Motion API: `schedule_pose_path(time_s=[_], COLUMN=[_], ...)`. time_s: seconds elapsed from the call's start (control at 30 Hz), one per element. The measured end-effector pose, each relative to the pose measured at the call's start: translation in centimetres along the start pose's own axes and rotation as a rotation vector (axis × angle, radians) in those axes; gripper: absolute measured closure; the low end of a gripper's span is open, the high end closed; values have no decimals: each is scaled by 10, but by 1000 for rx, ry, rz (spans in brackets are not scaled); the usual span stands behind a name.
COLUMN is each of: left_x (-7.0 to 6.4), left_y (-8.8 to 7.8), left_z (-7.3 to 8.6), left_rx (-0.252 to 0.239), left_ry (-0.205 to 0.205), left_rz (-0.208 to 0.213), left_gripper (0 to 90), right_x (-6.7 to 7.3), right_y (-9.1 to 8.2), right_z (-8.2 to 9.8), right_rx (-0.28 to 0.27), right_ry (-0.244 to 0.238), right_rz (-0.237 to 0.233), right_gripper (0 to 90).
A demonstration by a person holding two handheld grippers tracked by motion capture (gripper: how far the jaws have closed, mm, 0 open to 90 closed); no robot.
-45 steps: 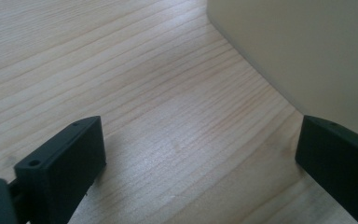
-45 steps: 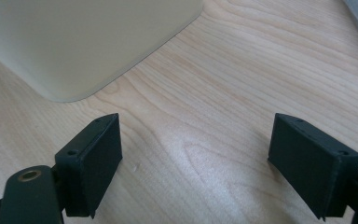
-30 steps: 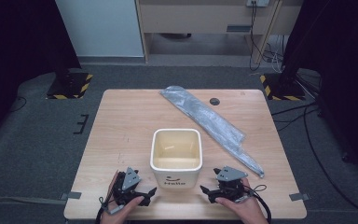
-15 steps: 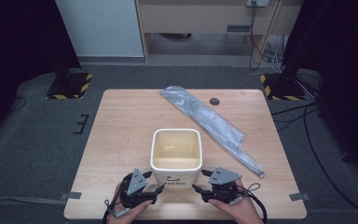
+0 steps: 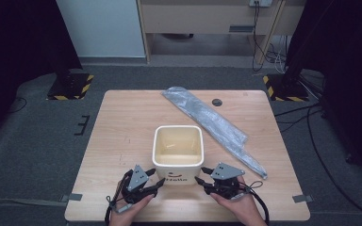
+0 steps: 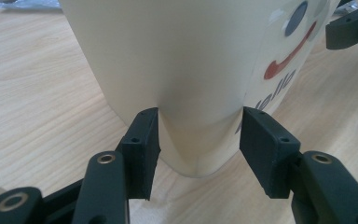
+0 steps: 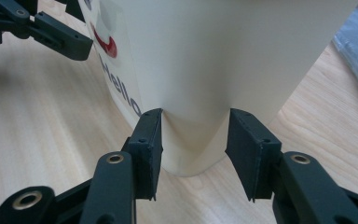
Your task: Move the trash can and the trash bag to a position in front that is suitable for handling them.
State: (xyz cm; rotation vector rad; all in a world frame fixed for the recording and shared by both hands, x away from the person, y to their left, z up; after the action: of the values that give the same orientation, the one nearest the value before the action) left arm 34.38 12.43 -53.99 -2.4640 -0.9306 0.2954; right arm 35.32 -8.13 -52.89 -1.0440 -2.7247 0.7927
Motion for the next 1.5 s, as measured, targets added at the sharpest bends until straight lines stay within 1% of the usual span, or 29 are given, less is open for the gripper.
schedule_pose_path(time_s=[0.07, 0.1, 0.13, 0.3, 0.33, 0.4, 0.67, 0.77, 0.83, 0.87, 0.9, 0.93, 0.97, 1.0, 1.03, 1.1, 1.13, 1.17, 1.2, 1.23, 1.27, 1.3, 1.33, 1.37, 1.4, 1.43, 1.47, 1.5], left_x=[5, 6, 9, 12, 14, 17, 20, 19, 19, 20, 20, 20, 20, 20, 21, 24, 28, 32, 36, 45, 45, 52, 57, 61, 74, 79, 79, 88], left_y=[3, 4, 6, 11, 13, 15, 20, 21, 21, 20, 16, 14, 14, 12, 9, 4, 0, -2, -4, -8, -8, -12, -13, -14, -16, -16, -16, -15], left_z=[-1, -1, -1, -2, -4, -5, -8, -7, -6, -5, -4, -2, -2, 0, 2, 5, 7, 8, 8, 7, 7, 3, 0, -3, -11, -15, -15, -22], left_rx=[0, 1, 14, 19, 24, 20, 19, 19, 23, 24, 17, 28, 28, 41, 64, 72, 84, 87, 94, 94, 94, 89, 84, 81, 87, 88, 88, 101], left_ry=[-11, -14, -26, -24, -20, -31, -33, -33, -33, -35, -52, -47, -47, -37, -21, -33, -45, -57, -65, -75, -75, -83, -91, -90, -84, -83, -83, -68], left_rz=[8, 9, 9, 7, 5, 10, 6, 14, 15, 12, 34, 36, 36, 35, 39, 50, 56, 60, 60, 63, 63, 67, 72, 72, 59, 54, 54, 40], left_gripper=[477, 477, 479, 479, 480, 481, 481, 474, 456, 415, 347, 314, 275, 275, 245, 186, 165, 144, 90, 72, 67, 57, 47, 46, 46, 44, 44, 44], right_x=[-4, -5, -7, -13, -15, -16, -19, -21, -21, -22, -23, -23, -23, -25, -26, -31, -33, -38, -45, -47, -47, -52, -53, -53, -53, -52, -51, -51], right_y=[5, 6, 7, 11, 12, 12, 14, 14, 13, 13, 11, 10, 10, 9, 9, 8, 8, 7, 6, 6, 6, 5, 4, 4, 4, 5, 6, 7], right_z=[-3, -4, -5, -7, -8, -9, -9, -9, -8, -8, -5, -2, -2, 1, 4, 13, 17, 23, 31, 33, 33, 37, 39, 39, 40, 41, 42, 43], right_rx=[8, 3, 9, 21, 19, 16, 17, 17, 22, 22, 33, 46, 46, 60, 68, 81, 89, 108, 130, 128, 128, 132, 133, 131, 133, 136, 146, 149], right_ry=[1, -1, -3, -3, -2, 2, 13, 17, 22, 20, 12, -1, -1, -10, -15, -12, -3, 1, 13, 17, 17, 27, 32, 31, 38, 41, 27, 9], right_rz=[7, 10, 17, 30, 32, 26, 35, 34, 34, 36, 44, 50, 50, 58, 63, 80, 85, 103, 134, 140, 140, 157, 161, 162, 162, 161, 162, 166], right_gripper=[548, 541, 538, 540, 549, 556, 546, 538, 521, 495, 433, 402, 402, 371, 344, 283, 263, 242, 216, 208, 208, 189, 183, 178, 176, 175, 169, 168])
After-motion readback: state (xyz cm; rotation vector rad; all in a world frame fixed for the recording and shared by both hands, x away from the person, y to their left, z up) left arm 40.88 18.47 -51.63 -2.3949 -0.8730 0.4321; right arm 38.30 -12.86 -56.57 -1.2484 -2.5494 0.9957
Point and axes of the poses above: each handheld gripper's, and its own axes: y roughly forward along the jaws, z roughly out of its underside, x roughly to its left, the point moved 8 cm from there along y, roughly forward along the jaws, and after that the axes turned 5 degrees about z, right-handed, at the moved point
